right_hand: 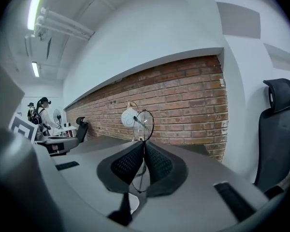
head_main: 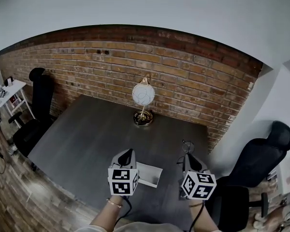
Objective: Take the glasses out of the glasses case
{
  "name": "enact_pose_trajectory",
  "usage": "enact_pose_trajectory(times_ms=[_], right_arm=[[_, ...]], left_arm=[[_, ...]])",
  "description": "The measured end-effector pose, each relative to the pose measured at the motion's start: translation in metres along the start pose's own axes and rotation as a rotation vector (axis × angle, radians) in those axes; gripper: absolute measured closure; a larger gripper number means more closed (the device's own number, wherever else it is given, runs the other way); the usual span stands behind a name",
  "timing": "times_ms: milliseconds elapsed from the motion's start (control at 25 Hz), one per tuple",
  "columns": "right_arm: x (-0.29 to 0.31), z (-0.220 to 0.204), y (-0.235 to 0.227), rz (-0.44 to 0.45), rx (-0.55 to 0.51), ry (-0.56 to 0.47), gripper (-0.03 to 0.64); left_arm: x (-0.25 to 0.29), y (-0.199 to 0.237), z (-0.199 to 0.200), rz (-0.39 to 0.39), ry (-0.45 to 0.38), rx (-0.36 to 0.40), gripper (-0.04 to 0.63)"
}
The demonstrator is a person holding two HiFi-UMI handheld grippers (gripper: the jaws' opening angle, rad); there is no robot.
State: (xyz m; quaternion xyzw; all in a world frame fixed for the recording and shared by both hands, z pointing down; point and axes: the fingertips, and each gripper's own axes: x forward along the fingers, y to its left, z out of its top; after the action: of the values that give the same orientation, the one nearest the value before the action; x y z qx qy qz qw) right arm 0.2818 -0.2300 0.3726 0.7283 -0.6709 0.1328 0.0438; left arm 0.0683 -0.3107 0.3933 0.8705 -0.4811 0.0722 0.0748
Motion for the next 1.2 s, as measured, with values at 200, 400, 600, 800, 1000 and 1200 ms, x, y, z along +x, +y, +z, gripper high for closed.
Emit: enact_pose_trajectory(times_ms=[200, 400, 600, 800, 1000, 1200], right_arm=[[-0.001, -0.004, -0.005, -0.003, 0.012, 0.000, 0.575], [-0.002, -0.006, -0.008, -0.002, -0.004, 0.004, 0.577], [-0.001, -0.011, -0.008, 0.007, 0.000, 0.014, 0.577], [0.000, -0.009, -0.007, 0.017, -0.004, 0.009, 0.577], [0.000, -0.009, -0.011, 0.017, -0.003, 0.009, 0.577], [0.000, -0.008, -0.015, 0.017, -0.002, 0.009, 0.577]], left_arm=[[0.001, -0.004, -0.004, 0.004, 0.013, 0.000, 0.577], [0.002, -0.006, -0.008, 0.005, 0.021, 0.008, 0.577], [0.001, -0.005, -0.011, 0.014, 0.030, 0.007, 0.577], [0.003, -0.008, -0.011, 0.015, 0.026, -0.001, 0.578], [0.006, -0.009, -0.013, 0.018, 0.025, -0.007, 0.577], [0.008, -0.010, -0.012, 0.022, 0.022, -0.009, 0.577]])
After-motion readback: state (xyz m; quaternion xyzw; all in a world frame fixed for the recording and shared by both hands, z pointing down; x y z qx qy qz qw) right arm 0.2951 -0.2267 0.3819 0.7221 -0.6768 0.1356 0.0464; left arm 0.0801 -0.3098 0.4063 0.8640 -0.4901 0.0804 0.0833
